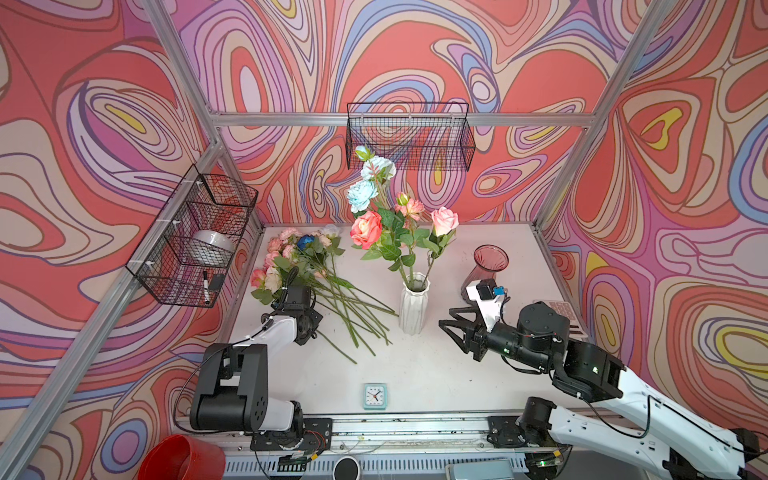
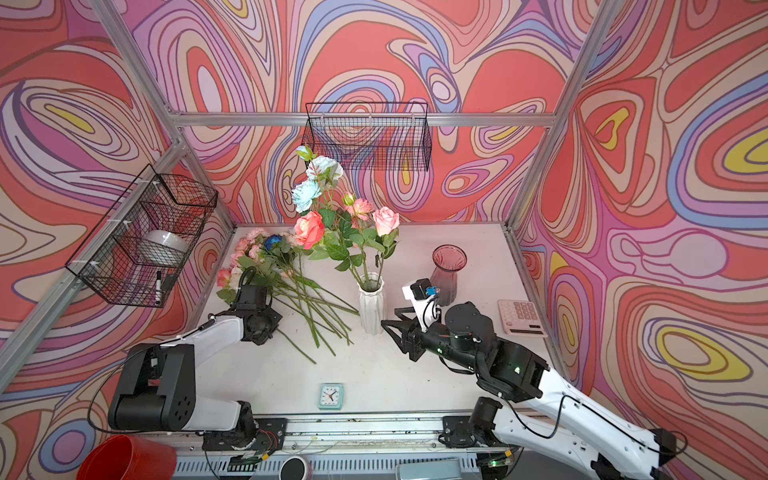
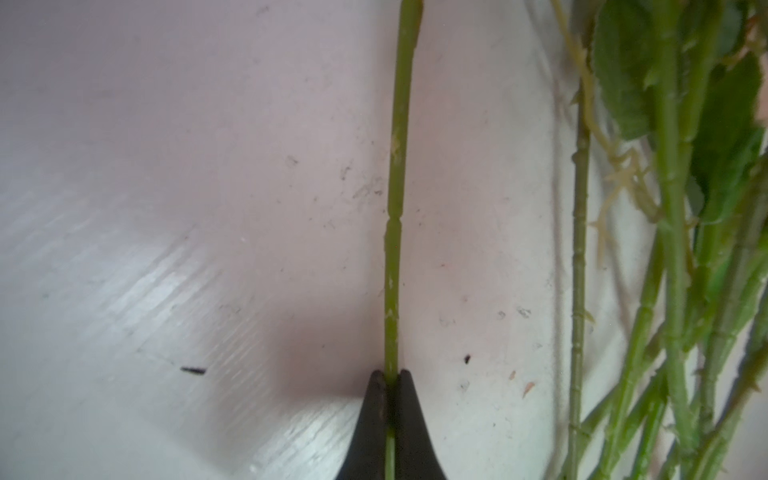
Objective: Arrange the flowers into the vase
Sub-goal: 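Lift the pink rose high with the left gripper while the right reaches toward it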
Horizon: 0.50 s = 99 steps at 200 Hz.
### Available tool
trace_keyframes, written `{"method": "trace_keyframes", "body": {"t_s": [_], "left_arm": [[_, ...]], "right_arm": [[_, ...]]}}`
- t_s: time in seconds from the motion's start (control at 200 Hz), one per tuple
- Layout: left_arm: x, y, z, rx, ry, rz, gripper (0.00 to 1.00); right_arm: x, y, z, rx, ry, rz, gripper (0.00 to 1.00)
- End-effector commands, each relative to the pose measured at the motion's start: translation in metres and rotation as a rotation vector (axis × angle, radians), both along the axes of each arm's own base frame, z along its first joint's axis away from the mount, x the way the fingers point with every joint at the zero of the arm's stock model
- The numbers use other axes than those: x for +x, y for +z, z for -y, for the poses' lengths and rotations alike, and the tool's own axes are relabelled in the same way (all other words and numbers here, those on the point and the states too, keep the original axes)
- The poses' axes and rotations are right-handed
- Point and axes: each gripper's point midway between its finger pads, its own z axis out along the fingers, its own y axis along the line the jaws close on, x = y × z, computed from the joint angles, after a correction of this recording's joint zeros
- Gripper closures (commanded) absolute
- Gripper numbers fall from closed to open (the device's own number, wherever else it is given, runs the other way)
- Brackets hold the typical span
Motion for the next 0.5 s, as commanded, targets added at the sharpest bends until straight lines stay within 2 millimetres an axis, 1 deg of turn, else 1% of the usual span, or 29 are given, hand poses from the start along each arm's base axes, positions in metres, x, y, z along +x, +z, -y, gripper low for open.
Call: {"method": "trace_keyframes", "body": {"t_s": [0.0,0.125,0.245,0.37,0.491], "left_arm": [[-0.025,0.008,-0.001,-0.003,-0.013,-0.031,1.0],[-0.036,0.043,-0.001,0.006,-0.032,0.037,1.0],[-0.046,0.093,-0.005,0.04,-0.047,0.147,1.0],[-0.053,0.154,-0.009,0.079,-0.062,0.311,1.0],[-0.053,0.218,-0.001,0.083,-0.135,0.462,1.0]], "right_arm": [[0.001,0.002,0.006,0.0,-0.02,0.016,0.52],[0.0,0.003,0.01,0.01,-0.032,0.018,0.52],[-0.001,0.005,0.011,0.02,-0.032,0.019,0.51],[-0.001,0.01,0.01,0.034,-0.032,0.024,0.48],[-0.003,0.018,0.005,0.059,-0.001,0.029,0.45]]}}
